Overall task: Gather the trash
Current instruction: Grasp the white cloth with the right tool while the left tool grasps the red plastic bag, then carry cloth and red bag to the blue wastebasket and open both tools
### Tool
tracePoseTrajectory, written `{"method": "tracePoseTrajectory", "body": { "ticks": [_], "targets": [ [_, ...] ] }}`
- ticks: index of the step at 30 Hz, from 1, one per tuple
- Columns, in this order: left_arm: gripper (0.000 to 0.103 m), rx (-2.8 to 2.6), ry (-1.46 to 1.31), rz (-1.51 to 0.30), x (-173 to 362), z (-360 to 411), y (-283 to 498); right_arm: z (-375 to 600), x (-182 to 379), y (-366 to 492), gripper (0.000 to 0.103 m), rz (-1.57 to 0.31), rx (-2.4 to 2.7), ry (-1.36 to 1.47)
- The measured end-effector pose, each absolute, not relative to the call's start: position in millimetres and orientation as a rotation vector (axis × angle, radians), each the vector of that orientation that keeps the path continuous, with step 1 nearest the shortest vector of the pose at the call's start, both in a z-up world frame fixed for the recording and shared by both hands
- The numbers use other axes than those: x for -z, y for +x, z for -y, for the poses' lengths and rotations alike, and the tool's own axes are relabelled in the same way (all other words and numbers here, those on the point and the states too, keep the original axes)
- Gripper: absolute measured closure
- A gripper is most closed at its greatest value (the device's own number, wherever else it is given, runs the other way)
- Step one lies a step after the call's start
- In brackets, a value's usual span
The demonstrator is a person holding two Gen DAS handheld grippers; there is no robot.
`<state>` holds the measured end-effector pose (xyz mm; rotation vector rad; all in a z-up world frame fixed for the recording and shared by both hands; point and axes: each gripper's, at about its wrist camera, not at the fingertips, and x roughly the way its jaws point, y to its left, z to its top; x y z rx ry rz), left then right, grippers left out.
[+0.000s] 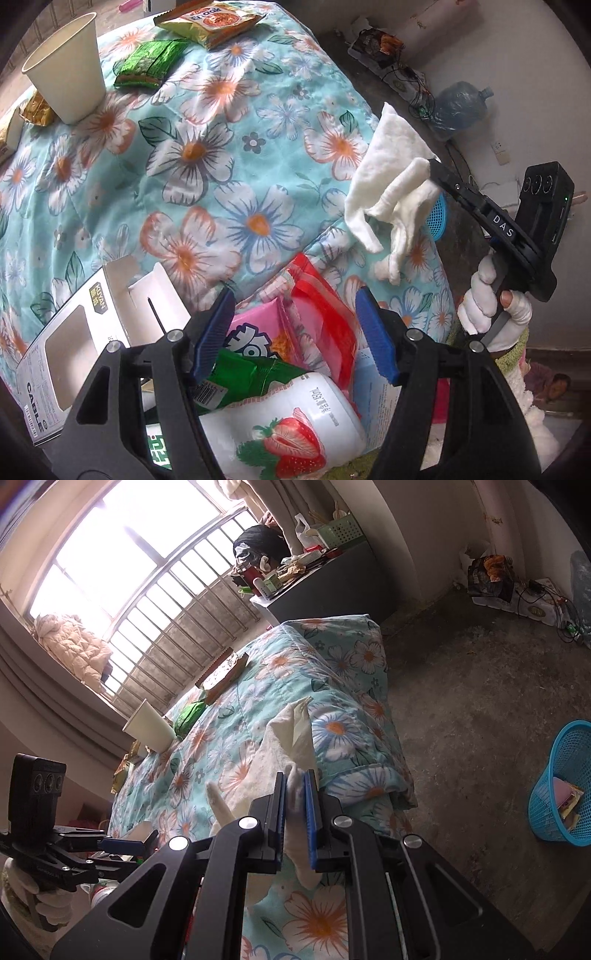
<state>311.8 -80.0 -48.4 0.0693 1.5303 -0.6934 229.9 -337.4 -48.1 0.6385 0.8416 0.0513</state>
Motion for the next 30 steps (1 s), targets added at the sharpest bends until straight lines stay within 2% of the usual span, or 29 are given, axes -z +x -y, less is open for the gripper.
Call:
{"method": "tracePoseTrajectory", "body": {
  "ticks": [8, 20, 27, 30],
  "targets": [
    [0.042, 0.742, 0.02, -1.604, 62, 83, 317, 340, 51, 230, 0.093, -0.847, -0.063, 0.653],
    [0.088, 0.776, 0.051, -1.538, 59, 106, 306, 338, 49, 229, 0.093, -0.839, -0.071, 0.665],
    [0.099, 0.776, -0.004, -1.46, 43, 93, 308, 335, 44, 225, 0.093, -0.815, -0.078, 0.68],
    [0.1, 0.766, -0.023, -1.392, 31, 85, 307, 331, 39, 224, 0.094, -0.801, -0.091, 0.673]
  ]
}}
